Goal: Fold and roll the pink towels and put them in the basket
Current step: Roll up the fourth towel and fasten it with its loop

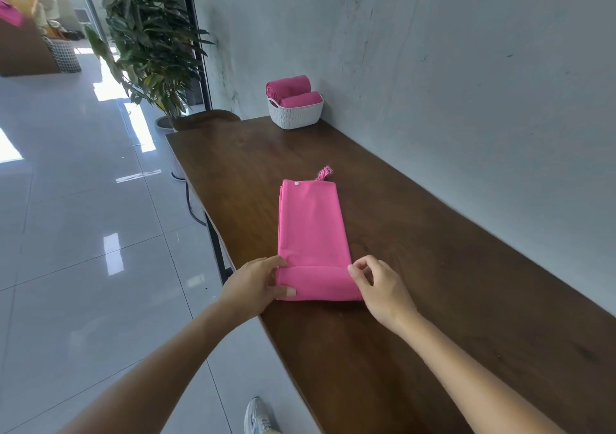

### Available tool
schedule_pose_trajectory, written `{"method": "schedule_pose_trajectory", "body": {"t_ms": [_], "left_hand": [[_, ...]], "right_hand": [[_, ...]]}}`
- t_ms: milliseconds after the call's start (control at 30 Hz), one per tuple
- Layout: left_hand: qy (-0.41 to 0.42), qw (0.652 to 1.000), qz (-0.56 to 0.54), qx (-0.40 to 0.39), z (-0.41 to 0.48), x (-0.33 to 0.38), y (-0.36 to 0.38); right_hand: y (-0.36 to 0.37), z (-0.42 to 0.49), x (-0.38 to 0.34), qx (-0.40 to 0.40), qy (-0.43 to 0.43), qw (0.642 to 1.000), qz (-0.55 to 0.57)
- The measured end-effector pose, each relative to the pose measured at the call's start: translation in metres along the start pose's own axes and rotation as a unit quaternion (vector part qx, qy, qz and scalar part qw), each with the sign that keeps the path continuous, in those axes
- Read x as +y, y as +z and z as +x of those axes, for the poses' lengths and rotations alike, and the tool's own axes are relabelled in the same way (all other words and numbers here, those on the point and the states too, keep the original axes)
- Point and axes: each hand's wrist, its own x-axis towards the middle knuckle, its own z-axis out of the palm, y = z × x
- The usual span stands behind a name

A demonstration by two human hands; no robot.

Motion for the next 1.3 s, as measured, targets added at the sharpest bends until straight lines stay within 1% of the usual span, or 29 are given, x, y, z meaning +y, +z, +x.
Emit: {"method": "schedule_pose_trajectory", "body": {"t_ms": [133, 233, 333, 400, 467, 500, 600, 667, 700, 733, 800, 867, 967, 1067, 1133, 1200, 1233, 1300], "left_hand": [[-0.004, 0.995, -0.054, -0.083, 0.005, -0.005, -0.012], [-0.010, 0.982, -0.136, -0.132, 0.006, -0.009, -0.016], [-0.029, 0.969, -0.182, -0.165, 0.006, -0.012, -0.016], [-0.048, 0.964, -0.198, -0.173, 0.007, -0.013, -0.014], [-0.066, 0.964, -0.209, -0.153, 0.006, -0.013, -0.012], [-0.070, 0.967, -0.210, -0.129, 0.006, -0.015, -0.010], [-0.056, 0.983, -0.174, -0.022, 0.000, -0.012, -0.001], [-0.032, 0.986, -0.144, 0.073, -0.005, -0.006, 0.005], [-0.014, 0.985, -0.131, 0.108, -0.007, -0.002, 0.008], [0.009, 0.984, -0.113, 0.134, -0.010, 0.000, 0.010], [0.053, 0.984, -0.064, 0.160, -0.013, 0.001, 0.015], [0.077, 0.984, -0.037, 0.155, -0.015, -0.001, 0.018], [0.081, 0.990, -0.015, 0.110, -0.017, -0.004, 0.021], [0.087, 0.992, 0.017, 0.095, -0.014, -0.009, 0.023], [0.079, 0.993, -0.001, 0.089, -0.011, -0.009, 0.022], [0.066, 0.994, -0.028, 0.085, -0.009, -0.008, 0.021], [0.060, 0.994, -0.039, 0.082, -0.008, -0.008, 0.020], [0.048, 0.995, -0.059, 0.069, -0.005, -0.009, 0.018]], "right_hand": [[-0.005, -0.011, 0.008, -0.059, -0.003, 0.997, 0.051], [-0.007, -0.018, 0.012, -0.100, -0.012, 0.990, 0.097], [-0.008, -0.023, 0.014, -0.111, -0.014, 0.988, 0.108], [-0.007, -0.022, 0.012, -0.111, -0.004, 0.988, 0.110], [-0.007, -0.019, 0.009, -0.110, 0.013, 0.987, 0.113], [-0.007, -0.016, 0.008, -0.113, 0.023, 0.986, 0.119], [-0.007, -0.005, 0.006, -0.120, 0.056, 0.983, 0.129], [-0.007, 0.002, 0.005, -0.129, 0.081, 0.979, 0.135], [-0.007, 0.005, 0.005, -0.131, 0.089, 0.978, 0.136], [-0.007, 0.009, 0.005, -0.134, 0.096, 0.977, 0.135], [-0.005, 0.015, 0.007, -0.140, 0.108, 0.976, 0.128], [-0.003, 0.019, 0.007, -0.138, 0.121, 0.976, 0.116], [-0.002, 0.024, 0.006, -0.122, 0.141, 0.978, 0.097], [0.002, 0.024, 0.002, -0.080, 0.143, 0.985, 0.056], [0.002, 0.019, -0.001, -0.022, 0.100, 0.994, 0.025], [0.002, 0.015, -0.005, 0.024, 0.031, 0.999, -0.005], [0.002, 0.013, -0.006, 0.030, -0.004, 0.999, -0.015], [0.002, 0.009, -0.007, 0.013, -0.048, 0.999, -0.017]]}}
